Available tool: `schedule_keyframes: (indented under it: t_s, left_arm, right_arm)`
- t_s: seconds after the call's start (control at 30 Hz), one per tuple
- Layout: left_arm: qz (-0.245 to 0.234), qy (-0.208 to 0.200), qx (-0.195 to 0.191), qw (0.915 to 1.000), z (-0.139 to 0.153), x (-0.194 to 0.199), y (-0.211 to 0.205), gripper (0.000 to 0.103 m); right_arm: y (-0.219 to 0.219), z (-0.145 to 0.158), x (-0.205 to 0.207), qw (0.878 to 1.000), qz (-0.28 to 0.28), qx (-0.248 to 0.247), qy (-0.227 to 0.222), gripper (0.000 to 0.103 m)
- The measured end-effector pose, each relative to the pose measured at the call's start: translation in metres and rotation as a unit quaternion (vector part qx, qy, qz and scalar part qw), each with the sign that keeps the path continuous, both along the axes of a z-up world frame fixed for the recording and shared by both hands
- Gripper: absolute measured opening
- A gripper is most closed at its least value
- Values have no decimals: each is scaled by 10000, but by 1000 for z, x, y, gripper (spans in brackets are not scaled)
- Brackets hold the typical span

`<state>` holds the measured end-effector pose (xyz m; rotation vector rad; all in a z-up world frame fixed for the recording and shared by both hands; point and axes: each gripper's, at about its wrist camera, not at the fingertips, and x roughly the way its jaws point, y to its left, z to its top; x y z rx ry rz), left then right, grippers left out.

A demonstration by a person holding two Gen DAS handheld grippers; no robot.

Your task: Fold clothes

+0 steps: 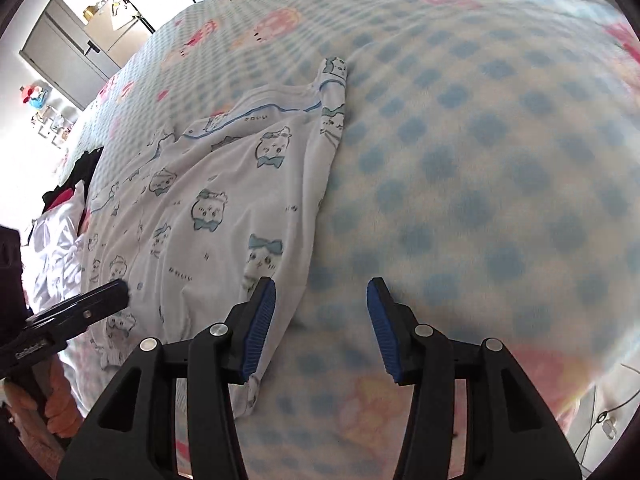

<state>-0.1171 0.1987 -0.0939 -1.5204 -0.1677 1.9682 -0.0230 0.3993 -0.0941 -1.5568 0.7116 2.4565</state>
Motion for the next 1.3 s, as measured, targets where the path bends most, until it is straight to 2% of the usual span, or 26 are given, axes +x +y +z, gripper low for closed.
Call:
schedule_keyframes:
  t_s: [0.23, 0.47, 0.57, 0.67, 0.73, 0.9, 0.97, 1.0, 1.03, 1.1, 1.2, 1.3]
  left_arm:
    - [-31, -205, -67, 9998, -10, -12, 19, 37]
    - [210, -216, -253, 9992, -14, -51, 20, 37]
    - [685, -87, -278, 9972, -7, -84, 7, 37]
    - [1070, -119, -182, 9940, -6, -125, -4, 44]
    - [1064, -122, -274, 9939, -11, -148, -2, 51]
    - [610, -382, -509, 9961, -38, -186, 18, 51]
    - [426, -378, -587, 9966, -44, -193, 26, 47]
    - [326, -429, -576, 9969, -46, -196, 30, 28]
    - [249, -435, -566, 9971, -45, -199, 32, 16]
    - [130, -369, -580, 9975, -40, -204, 37, 5]
    - [42, -134, -581, 9982, -24, -212, 41, 5]
    - [46, 82, -530, 9985, -10, -224, 40, 5]
  right_arm:
    - [39, 5, -39, 9991, -242, -302, 188, 49]
    - [64, -34, -108, 9963, -26, -861, -25, 49]
    - [70, -37, -117, 9960, -55, -893, 16, 38]
    - [76, -33, -115, 9946, -186, -997, 235, 37]
    - [80, -33, -116, 9936, -258, -1058, 297, 36]
    - [80, -37, -134, 9929, -244, -1103, 371, 36]
    - [79, -37, -141, 9929, -220, -1108, 374, 35]
    - [79, -37, -143, 9932, -209, -1089, 364, 28]
    - [80, -37, -143, 9935, -204, -1068, 350, 22]
    - [86, -35, -138, 9935, -233, -1062, 338, 16]
    - [95, -27, -132, 9927, -345, -1073, 425, 9]
    - [95, -19, -135, 9932, -433, -921, 574, 8]
